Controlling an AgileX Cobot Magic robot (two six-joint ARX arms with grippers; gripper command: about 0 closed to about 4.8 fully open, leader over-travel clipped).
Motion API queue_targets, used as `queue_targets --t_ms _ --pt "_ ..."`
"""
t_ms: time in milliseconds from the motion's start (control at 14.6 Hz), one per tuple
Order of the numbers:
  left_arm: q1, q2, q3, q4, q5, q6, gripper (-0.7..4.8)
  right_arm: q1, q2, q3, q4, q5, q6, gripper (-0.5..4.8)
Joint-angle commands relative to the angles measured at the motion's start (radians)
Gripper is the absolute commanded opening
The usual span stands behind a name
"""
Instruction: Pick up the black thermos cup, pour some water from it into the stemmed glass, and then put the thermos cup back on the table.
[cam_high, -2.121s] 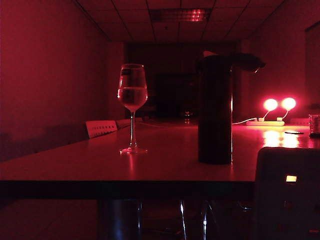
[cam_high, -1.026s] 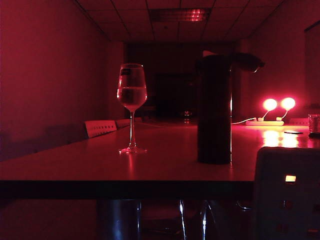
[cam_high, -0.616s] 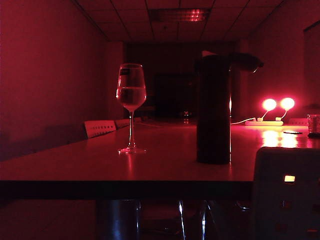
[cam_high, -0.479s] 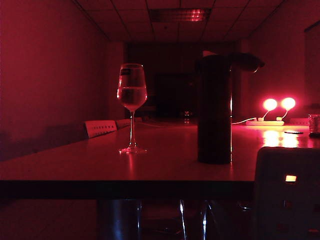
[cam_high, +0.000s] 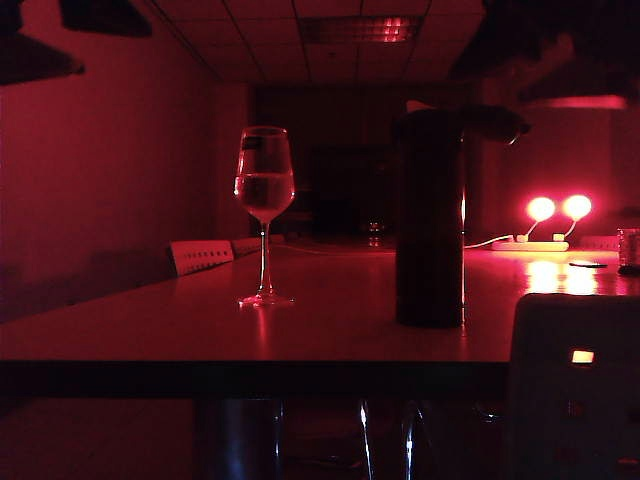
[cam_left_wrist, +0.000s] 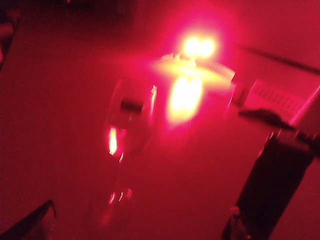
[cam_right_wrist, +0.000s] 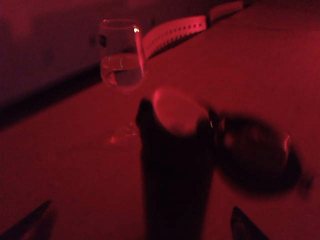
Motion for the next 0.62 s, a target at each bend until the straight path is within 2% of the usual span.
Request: queue_targets --t_ms 68,205,411,616 --pt "-0.002 0.024 0.024 0.057 -0.011 0.048 4.79 0.005 0.040 -0.108 0.274 0.027 0.034 4.79" --pt "-0.002 0.050 0.024 0.058 -0.018 0.053 4.79 0.005 0.153 -0.128 0.331 0.065 0.034 4.79" --pt "-0.002 0.118 0.028 0.061 -0.021 0.053 4.79 0.013 0.455 -0.119 0.702 0.072 0.038 4.79" --pt "-0.002 0.148 0.031 0.079 -0.020 0.054 4.79 0.018 0.683 -0.050 0.889 0.098 0.070 4.79"
